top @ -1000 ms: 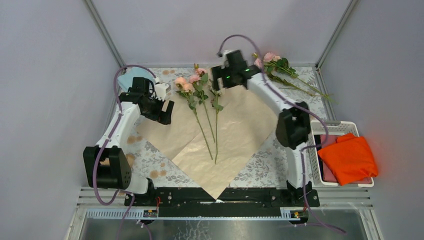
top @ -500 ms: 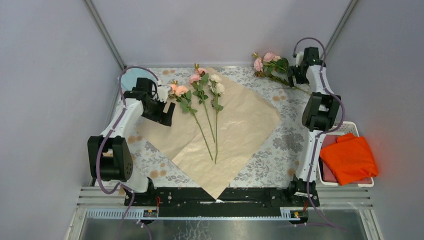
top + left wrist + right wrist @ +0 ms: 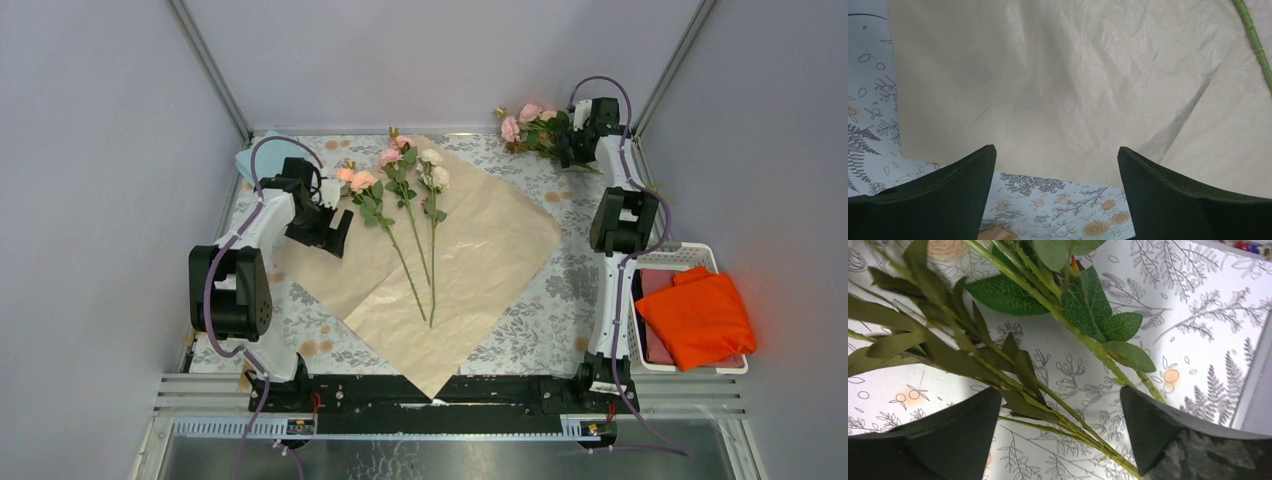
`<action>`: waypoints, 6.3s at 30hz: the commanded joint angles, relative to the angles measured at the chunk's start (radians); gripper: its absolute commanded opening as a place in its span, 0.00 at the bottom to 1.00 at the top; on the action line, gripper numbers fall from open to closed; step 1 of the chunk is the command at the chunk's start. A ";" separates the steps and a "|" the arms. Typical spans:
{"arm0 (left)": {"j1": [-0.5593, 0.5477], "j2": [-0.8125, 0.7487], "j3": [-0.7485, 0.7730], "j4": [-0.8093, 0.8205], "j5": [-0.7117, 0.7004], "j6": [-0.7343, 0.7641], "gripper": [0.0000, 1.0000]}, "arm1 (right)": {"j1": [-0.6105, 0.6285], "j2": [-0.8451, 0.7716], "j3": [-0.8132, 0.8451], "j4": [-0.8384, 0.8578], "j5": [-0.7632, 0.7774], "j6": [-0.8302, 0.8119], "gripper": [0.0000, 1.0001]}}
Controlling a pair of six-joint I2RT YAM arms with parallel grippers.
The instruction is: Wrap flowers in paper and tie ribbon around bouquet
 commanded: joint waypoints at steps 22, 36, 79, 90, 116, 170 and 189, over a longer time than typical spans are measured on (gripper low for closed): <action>0.009 -0.057 0.023 -0.006 0.007 0.013 0.99 | 0.039 -0.516 -0.282 -0.117 -0.306 0.211 0.00; 0.009 -0.180 -0.018 0.000 0.026 0.016 0.99 | 0.676 -0.886 -0.863 0.788 -0.200 0.983 0.00; 0.032 -0.061 0.046 -0.048 0.017 0.014 0.99 | -0.029 0.029 0.117 0.080 -0.194 -0.039 1.00; 0.032 -0.032 0.054 -0.048 0.011 0.009 0.99 | -0.018 -0.096 -0.038 0.041 -0.237 -0.100 0.12; 0.045 -0.277 -0.035 -0.017 0.110 0.020 0.99 | 0.756 -0.935 -0.995 0.732 0.062 1.022 0.00; 0.050 0.076 0.074 -0.041 0.001 0.003 0.99 | -0.092 0.149 0.199 0.211 -0.147 0.167 1.00; 0.050 0.086 0.104 -0.057 0.020 -0.003 0.99 | 0.046 -0.153 -0.338 -0.079 -0.258 0.058 0.49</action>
